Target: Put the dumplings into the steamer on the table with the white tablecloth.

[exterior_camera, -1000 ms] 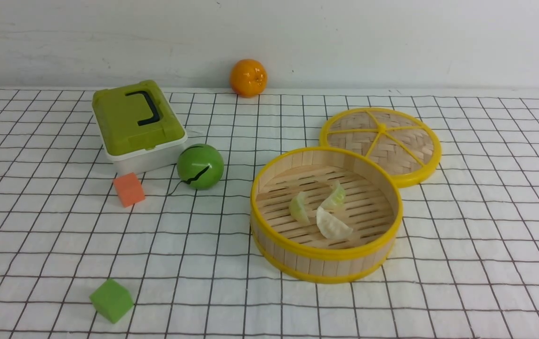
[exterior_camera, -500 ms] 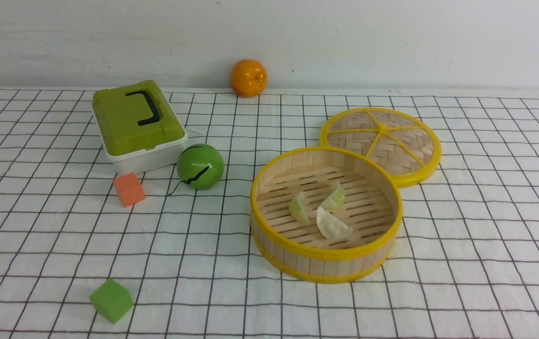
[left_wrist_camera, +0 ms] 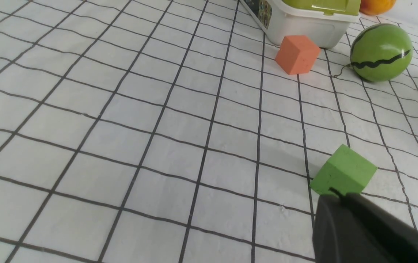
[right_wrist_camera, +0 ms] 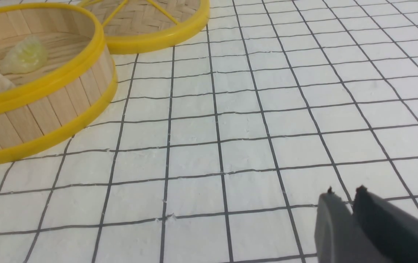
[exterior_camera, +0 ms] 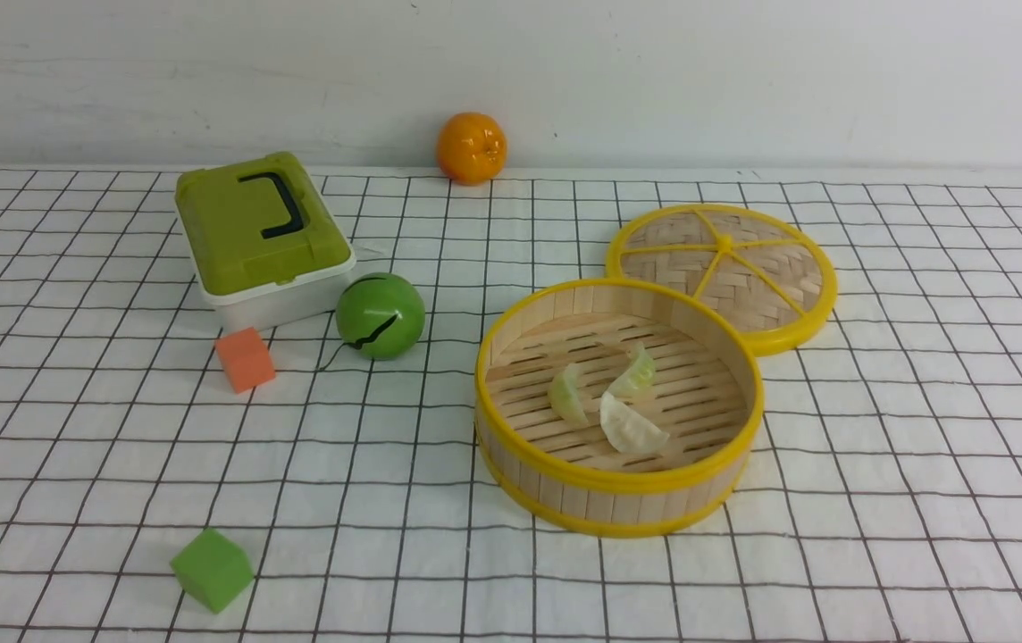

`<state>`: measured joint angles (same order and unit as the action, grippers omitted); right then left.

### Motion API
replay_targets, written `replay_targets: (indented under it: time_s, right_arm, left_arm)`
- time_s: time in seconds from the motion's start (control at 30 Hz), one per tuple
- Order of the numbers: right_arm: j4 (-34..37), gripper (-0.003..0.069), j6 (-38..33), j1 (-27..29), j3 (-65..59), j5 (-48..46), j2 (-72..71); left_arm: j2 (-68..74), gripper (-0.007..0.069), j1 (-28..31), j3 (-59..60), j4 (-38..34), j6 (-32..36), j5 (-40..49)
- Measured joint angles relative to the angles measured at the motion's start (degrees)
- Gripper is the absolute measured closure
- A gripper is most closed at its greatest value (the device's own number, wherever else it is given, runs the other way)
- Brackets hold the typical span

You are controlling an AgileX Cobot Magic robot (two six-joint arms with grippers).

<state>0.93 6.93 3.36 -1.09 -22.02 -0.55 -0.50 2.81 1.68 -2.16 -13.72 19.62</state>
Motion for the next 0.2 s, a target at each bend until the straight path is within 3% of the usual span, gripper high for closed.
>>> replay_targets:
  time_s: [0.2]
  right_arm:
    - [0.0, 0.0568, 0.1, 0.0, 0.0, 0.0, 0.0]
  left_arm:
    - [0.0, 0.0622, 0.0, 0.0, 0.0, 0.0, 0.0]
